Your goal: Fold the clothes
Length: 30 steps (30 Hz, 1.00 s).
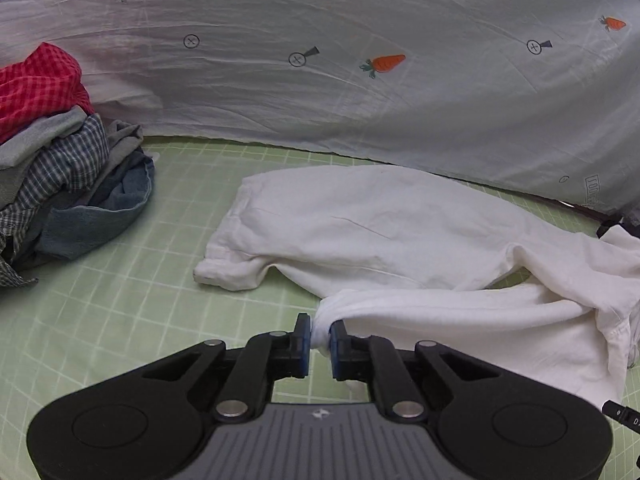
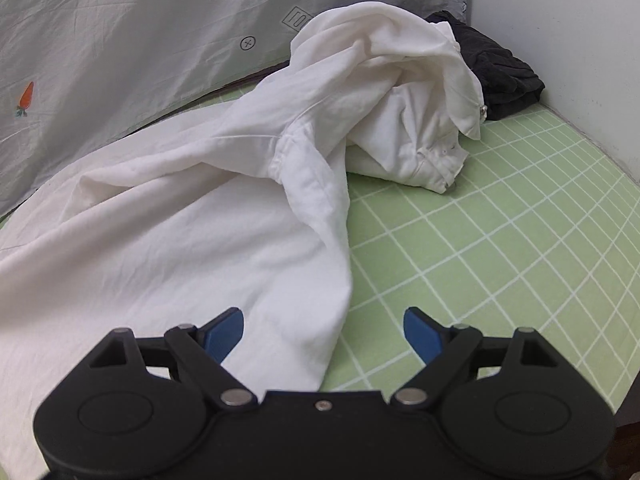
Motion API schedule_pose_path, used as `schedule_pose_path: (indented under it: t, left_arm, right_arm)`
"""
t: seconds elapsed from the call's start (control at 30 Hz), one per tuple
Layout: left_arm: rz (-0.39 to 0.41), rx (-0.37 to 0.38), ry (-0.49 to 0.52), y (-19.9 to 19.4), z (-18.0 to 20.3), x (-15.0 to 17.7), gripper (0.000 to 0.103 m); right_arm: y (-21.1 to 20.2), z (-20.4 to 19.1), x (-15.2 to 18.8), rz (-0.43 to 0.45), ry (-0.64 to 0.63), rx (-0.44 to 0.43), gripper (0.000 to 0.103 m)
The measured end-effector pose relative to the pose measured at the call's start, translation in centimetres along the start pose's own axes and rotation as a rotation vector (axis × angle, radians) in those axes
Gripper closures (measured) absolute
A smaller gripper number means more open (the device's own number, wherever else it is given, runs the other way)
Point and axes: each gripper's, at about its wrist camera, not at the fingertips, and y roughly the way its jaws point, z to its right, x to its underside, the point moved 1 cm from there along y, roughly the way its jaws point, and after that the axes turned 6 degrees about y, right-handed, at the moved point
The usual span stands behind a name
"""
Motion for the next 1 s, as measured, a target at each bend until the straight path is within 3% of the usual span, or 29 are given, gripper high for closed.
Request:
schedule_pose_path:
  t: [0.07, 0.27, 0.43, 0.57, 0.73, 1.0]
  left_arm:
    - [0.004, 0.017, -0.029, -0.2, -2.3, -0.6, 0.091]
    - [-0.085, 0.134, -0.056, 1.6, -5.8, 1.9, 0.084]
    - [-0.170, 0.230, -0.067, 2.8, -6.4, 4.4, 0.081]
    - [-0.242, 0.270, -0.094, 3.9, -5.5, 6.5, 0.071]
    - [-0.305, 0.230, -0.145, 4.0, -3.2, 9.2, 0.064]
    - [-0.294, 0.062, -0.395, 2.7, 1.3, 14.0, 0.057]
  right_arm:
    - [-1.2, -1.8, 1.4, 0.002, -0.019, -0.012, 0.015]
    - [-3.7, -5.3, 5.9, -0.002, -0.030, 0.017, 0.015]
    - [-6.1, -6.1, 8.4, 0.028, -0.050, 0.077, 0.015]
    - [-7.1, -5.2, 9.4, 0.030, -0.041, 0.103, 0.015]
    - [-6.5, -2.8, 7.9, 0.027, -0.051, 0.096, 0.015]
    - [-1.9, 3.4, 1.9, 0.011, -0.121, 0.023, 0.015]
